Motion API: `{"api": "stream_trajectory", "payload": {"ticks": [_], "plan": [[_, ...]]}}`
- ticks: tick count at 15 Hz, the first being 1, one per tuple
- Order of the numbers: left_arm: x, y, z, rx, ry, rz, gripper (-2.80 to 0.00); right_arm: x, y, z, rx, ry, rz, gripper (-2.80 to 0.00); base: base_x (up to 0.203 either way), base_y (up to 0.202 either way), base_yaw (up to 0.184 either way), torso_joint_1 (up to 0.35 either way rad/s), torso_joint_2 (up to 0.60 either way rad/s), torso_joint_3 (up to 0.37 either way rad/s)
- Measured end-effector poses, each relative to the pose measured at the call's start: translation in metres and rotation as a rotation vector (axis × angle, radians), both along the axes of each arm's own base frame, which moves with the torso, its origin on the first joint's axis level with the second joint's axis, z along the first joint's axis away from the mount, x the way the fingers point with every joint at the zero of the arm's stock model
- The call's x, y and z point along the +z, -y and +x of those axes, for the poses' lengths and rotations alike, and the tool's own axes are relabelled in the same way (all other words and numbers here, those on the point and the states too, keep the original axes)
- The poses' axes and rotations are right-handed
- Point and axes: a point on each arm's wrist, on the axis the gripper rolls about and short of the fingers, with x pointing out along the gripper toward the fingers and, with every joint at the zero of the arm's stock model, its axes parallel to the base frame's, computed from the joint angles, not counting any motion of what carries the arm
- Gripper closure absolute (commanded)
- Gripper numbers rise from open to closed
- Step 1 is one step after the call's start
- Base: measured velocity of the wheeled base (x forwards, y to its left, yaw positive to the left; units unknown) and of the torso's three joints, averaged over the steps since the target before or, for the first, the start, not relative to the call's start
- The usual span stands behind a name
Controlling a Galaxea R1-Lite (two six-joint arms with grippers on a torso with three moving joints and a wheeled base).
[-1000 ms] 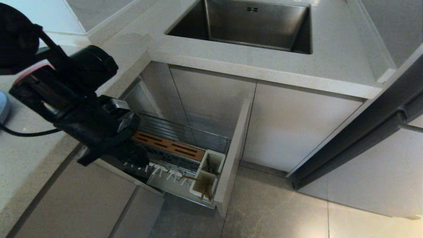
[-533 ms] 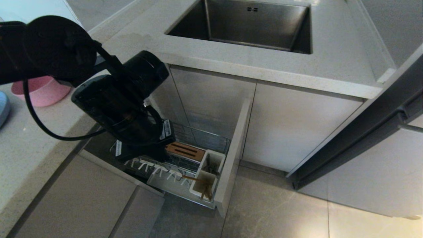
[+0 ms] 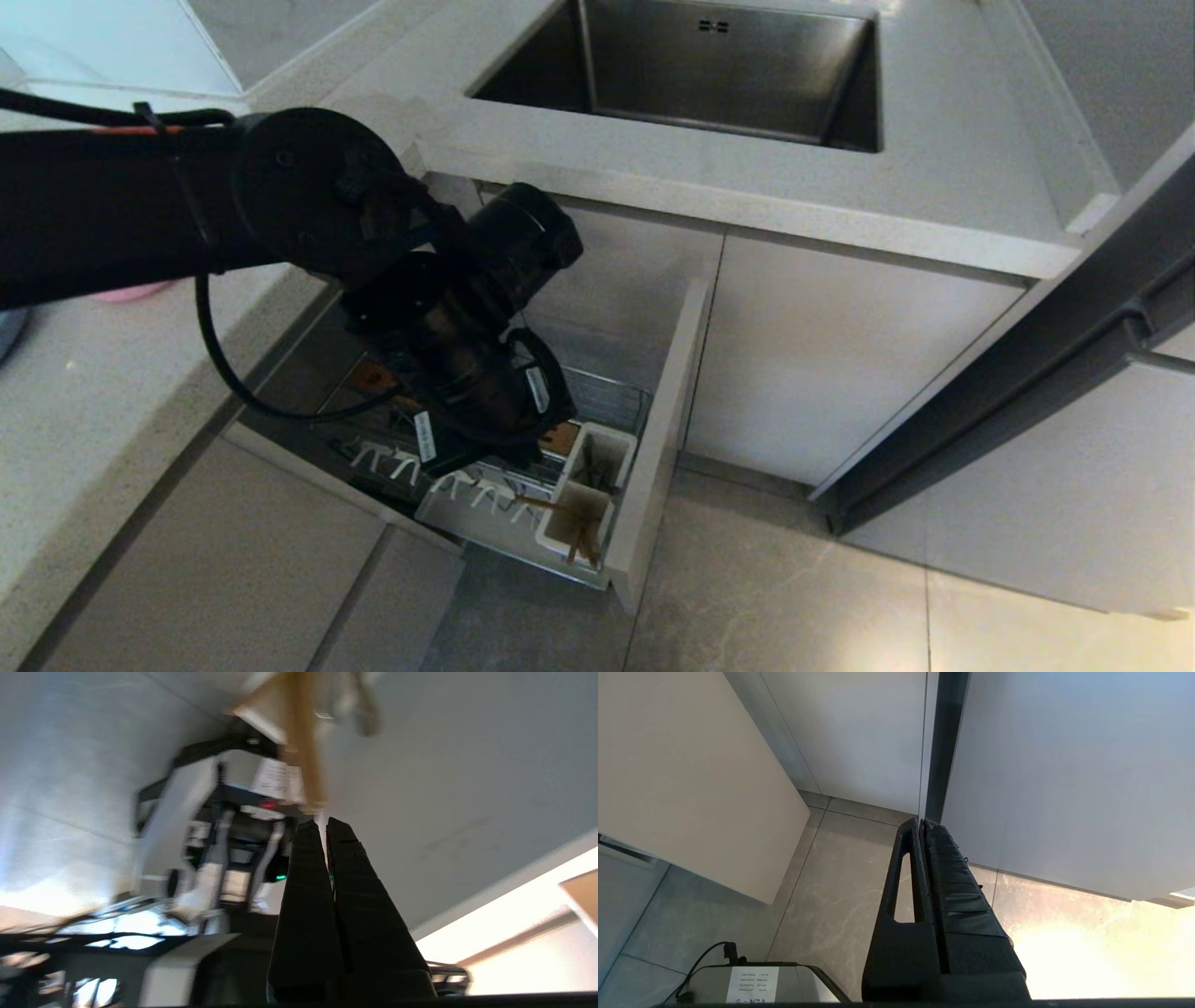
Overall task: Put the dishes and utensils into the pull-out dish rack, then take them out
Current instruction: Take the fork out of the cupboard
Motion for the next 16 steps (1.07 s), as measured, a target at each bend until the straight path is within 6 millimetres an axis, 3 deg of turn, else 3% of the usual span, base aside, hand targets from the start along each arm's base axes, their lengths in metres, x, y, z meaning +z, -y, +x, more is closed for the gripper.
{"api": "stream_trajectory", "payload": {"ticks": [1, 5, 16], "plan": [[-0.003, 0.004, 0.002, 0.012, 0.005, -0.006, -2.80, 0.000, 0.000, 0.000, 0.000, 0.000, 0.000, 0.00, 0.000, 0.000, 0.000, 0.000, 0.00, 0.000], [-0.014, 0.014, 0.012, 0.081, 0.017, -0.018, -2.80, 0.000, 0.000, 0.000, 0.000, 0.000, 0.000, 0.00, 0.000, 0.000, 0.000, 0.000, 0.00, 0.000], [-0.032, 0.016, 0.033, 0.249, 0.039, -0.014, -2.80, 0.000, 0.000, 0.000, 0.000, 0.000, 0.000, 0.00, 0.000, 0.000, 0.000, 0.000, 0.00, 0.000]]}}
